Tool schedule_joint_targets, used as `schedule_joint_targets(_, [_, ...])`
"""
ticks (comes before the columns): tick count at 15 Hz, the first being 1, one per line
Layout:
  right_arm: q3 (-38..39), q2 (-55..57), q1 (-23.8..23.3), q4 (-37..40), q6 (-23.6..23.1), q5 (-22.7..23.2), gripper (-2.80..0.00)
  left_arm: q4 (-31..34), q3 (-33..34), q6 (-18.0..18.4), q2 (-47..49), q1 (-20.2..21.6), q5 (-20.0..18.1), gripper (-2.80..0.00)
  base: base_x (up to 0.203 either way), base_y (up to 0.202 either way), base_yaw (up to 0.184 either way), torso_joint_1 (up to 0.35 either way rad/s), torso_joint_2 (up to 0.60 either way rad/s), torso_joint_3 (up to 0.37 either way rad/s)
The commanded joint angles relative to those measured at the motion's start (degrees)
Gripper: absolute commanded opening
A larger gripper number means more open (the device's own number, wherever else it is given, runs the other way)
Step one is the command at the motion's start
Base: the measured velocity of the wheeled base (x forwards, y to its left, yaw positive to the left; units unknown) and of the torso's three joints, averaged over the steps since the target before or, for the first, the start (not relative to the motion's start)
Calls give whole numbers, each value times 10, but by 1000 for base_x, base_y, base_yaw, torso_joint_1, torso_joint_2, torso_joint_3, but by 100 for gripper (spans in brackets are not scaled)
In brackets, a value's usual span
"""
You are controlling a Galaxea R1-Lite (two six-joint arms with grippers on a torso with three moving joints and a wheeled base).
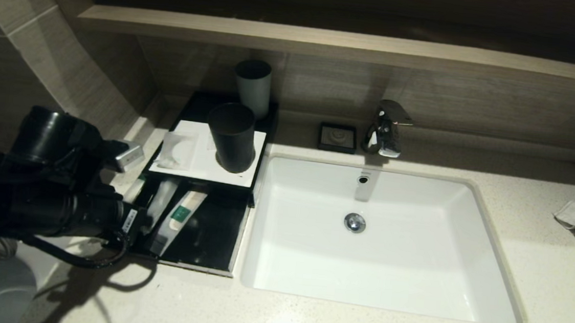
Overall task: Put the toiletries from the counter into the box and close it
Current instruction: Place the bathroom toiletry into the drawer
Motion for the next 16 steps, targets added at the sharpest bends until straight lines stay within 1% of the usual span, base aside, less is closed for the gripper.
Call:
schedule_joint_targets(1, [0,0,0,0,0,0,-280,-4,-2,0,12,0,1,-280,0,0,0,0,0,0])
schedule_joint_targets(2, [0,0,0,0,0,0,-280,-4,-6,0,12,0,3,-70,0,0,0,0,0,0])
schedule_joint_targets(3, [0,0,0,0,0,0,-280,-4,-9,-1,12,0,5,0,0,0,0,0,0,0])
schedule_joint_targets(7, [0,0,0,0,0,0,-280,-5,-22,-2,17,0,5,0,0,0,0,0,0,0])
schedule_joint_targets(11, [0,0,0,0,0,0,-280,-4,-57,-38,3,0,5,0,0,0,0,0,0,0])
schedule_joint_targets(14, [0,0,0,0,0,0,-280,-4,-61,-52,-20,1,6,0,0,0,0,0,0,0])
schedule_joint_targets(16, [0,0,0,0,0,0,-280,-4,-68,-52,-32,1,7,0,0,0,0,0,0,0])
